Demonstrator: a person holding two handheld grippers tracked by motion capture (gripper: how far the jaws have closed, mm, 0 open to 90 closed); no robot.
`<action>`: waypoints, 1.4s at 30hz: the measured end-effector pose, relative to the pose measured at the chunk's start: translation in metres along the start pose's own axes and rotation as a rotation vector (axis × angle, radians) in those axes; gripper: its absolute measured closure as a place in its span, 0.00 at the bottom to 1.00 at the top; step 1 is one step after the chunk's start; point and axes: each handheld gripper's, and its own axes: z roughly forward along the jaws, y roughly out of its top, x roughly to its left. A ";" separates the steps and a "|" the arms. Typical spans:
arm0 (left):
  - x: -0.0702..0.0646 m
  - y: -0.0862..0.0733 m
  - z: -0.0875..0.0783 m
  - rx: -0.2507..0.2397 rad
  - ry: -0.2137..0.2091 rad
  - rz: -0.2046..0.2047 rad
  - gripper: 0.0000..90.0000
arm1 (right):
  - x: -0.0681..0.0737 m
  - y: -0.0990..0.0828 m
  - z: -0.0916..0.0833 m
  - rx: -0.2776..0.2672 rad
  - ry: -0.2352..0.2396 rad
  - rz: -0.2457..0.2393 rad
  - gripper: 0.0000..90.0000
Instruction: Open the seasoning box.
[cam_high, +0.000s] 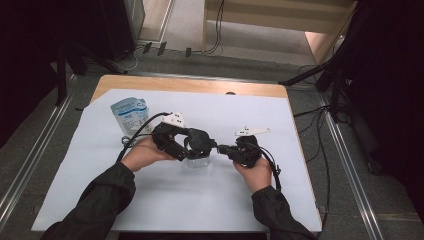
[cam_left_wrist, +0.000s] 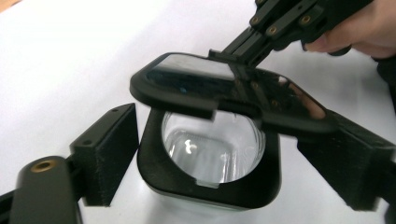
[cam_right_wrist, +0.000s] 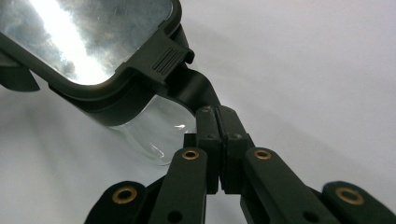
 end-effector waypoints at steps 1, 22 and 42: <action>0.002 0.000 -0.003 -0.028 -0.052 -0.020 0.33 | 0.000 0.000 0.000 0.002 -0.003 0.000 1.00; -0.009 0.010 -0.011 0.005 -0.104 0.038 0.63 | 0.001 -0.001 0.002 0.015 0.010 0.004 1.00; -0.014 0.009 -0.013 0.026 -0.116 0.103 0.71 | 0.001 -0.001 0.002 0.017 0.011 0.005 1.00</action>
